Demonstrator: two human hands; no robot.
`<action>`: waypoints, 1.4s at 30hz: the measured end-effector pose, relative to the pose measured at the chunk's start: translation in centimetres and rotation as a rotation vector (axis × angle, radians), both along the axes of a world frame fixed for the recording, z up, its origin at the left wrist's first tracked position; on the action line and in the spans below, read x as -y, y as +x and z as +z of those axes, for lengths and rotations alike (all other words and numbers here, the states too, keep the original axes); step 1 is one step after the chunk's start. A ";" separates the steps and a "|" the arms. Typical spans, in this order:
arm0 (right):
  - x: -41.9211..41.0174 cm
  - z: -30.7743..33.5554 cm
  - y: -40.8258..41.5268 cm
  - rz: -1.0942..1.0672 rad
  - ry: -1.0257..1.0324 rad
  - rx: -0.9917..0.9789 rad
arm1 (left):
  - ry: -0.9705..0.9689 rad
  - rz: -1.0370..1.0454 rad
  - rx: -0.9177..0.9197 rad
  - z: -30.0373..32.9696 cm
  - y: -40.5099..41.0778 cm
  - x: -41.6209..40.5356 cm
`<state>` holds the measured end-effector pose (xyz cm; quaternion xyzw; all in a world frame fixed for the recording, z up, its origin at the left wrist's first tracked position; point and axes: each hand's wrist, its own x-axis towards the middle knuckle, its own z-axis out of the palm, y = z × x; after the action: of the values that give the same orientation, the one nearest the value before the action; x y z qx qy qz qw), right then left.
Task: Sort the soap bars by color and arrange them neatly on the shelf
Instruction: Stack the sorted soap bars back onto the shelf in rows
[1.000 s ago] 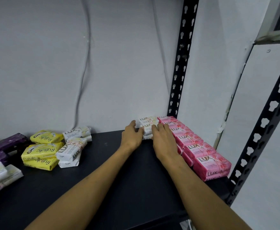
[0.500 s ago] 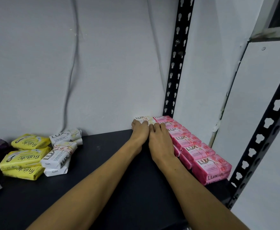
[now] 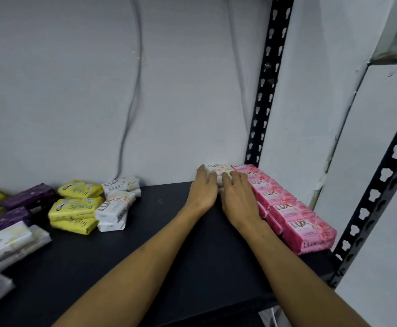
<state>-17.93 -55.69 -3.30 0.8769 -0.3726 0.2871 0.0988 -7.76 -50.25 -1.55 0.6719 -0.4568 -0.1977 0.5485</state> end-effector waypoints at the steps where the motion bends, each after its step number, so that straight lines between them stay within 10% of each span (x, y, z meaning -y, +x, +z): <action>1: -0.2 -0.1 0.1 0.024 -0.020 0.027 | -0.015 0.005 0.128 0.2 0.2 -1.1; 4: -1.2 -0.3 0.5 0.098 -0.049 0.080 | 0.060 0.005 0.528 0.3 1.9 -4.1; 9: -5.0 0.1 2.5 0.391 0.234 0.145 | 0.093 0.237 0.690 3.1 7.6 -9.6; 18: -12.6 1.6 10.2 0.849 0.694 0.145 | 0.440 0.212 0.533 5.8 18.1 -14.8; 42: -11.6 0.8 13.3 0.873 0.734 0.154 | 0.644 -0.017 0.566 6.0 20.5 -12.1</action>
<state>-4.64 -44.11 -2.50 0.9029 -0.0571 0.2162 -0.3672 12.76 -38.13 4.47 0.8327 -0.5098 -0.1426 0.1624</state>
